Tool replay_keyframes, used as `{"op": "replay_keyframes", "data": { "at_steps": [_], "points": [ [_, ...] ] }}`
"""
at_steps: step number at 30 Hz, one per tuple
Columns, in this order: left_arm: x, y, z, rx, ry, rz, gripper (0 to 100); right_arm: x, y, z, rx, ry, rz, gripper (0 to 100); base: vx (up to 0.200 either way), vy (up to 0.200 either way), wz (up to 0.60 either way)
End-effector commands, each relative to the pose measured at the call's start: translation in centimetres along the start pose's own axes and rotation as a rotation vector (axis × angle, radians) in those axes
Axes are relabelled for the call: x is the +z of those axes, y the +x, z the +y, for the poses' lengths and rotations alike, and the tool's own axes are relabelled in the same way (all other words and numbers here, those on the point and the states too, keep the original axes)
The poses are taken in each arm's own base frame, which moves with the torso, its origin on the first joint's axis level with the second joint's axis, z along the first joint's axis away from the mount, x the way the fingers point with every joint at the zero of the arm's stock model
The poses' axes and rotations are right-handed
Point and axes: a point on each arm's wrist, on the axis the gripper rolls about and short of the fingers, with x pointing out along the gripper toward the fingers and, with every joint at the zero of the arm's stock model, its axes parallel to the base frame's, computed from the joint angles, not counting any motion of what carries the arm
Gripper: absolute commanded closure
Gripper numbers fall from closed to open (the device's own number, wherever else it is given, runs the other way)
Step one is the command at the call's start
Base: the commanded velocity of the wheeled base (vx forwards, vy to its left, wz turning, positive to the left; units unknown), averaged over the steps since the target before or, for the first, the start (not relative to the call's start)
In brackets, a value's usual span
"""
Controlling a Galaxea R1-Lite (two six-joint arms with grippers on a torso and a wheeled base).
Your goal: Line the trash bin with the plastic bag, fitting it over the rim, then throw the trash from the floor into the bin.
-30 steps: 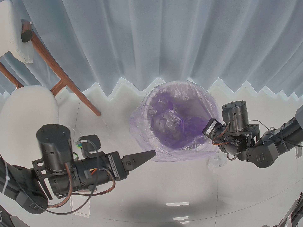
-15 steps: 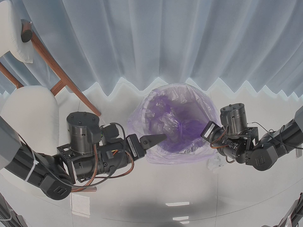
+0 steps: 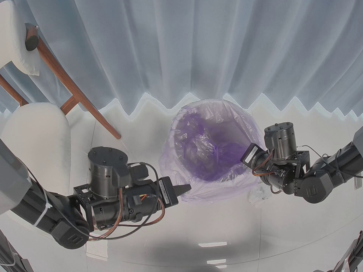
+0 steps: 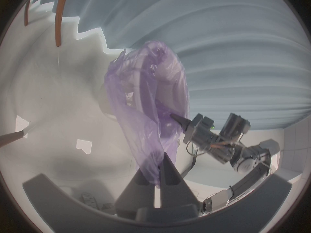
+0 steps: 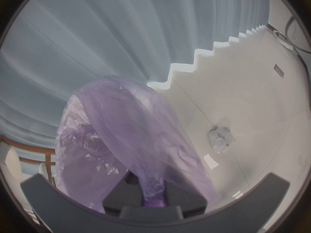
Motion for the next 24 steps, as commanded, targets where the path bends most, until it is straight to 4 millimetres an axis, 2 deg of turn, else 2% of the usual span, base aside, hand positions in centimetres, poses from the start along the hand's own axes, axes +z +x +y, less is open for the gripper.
{"op": "replay_keyframes", "data": {
  "at_steps": [1, 4, 7, 9, 11, 19, 24],
  "points": [
    [-1.7, -1.5, -0.3, 0.003, 0.046, 0.039, 100, 0.9, 0.3, 0.0, -0.003, 0.036, -0.023, 100, 0.0, 0.0, 0.0],
    [-2.9, -2.1, 1.2, 0.059, 0.089, 0.085, 100, 1.9, 0.8, 0.0, -0.008, 0.085, -0.048, 100, 0.0, 0.0, 0.0],
    [-3.1, -2.4, 2.2, 0.095, 0.124, 0.095, 100, 2.4, 0.9, 0.1, -0.021, 0.116, -0.049, 100, 0.0, 0.0, 0.0],
    [-2.4, -1.9, 4.1, 0.156, 0.136, 0.075, 100, 3.1, 0.5, 0.7, -0.043, 0.179, -0.031, 100, 0.0, 0.0, 0.0],
    [-1.7, -1.2, 4.9, 0.18, 0.134, 0.059, 100, 3.5, 0.2, 1.0, -0.061, 0.221, -0.018, 100, 0.0, 0.0, 0.0],
    [-0.2, 1.5, 6.0, 0.241, 0.133, -0.015, 100, 3.5, -0.8, 1.7, -0.062, 0.26, 0.006, 100, 0.0, 0.0, 0.0],
    [0.5, 2.6, 6.2, 0.194, 0.148, -0.086, 100, 3.0, -1.9, 2.2, -0.037, 0.253, 0.021, 100, 0.0, 0.0, 0.0]
  ]
}}
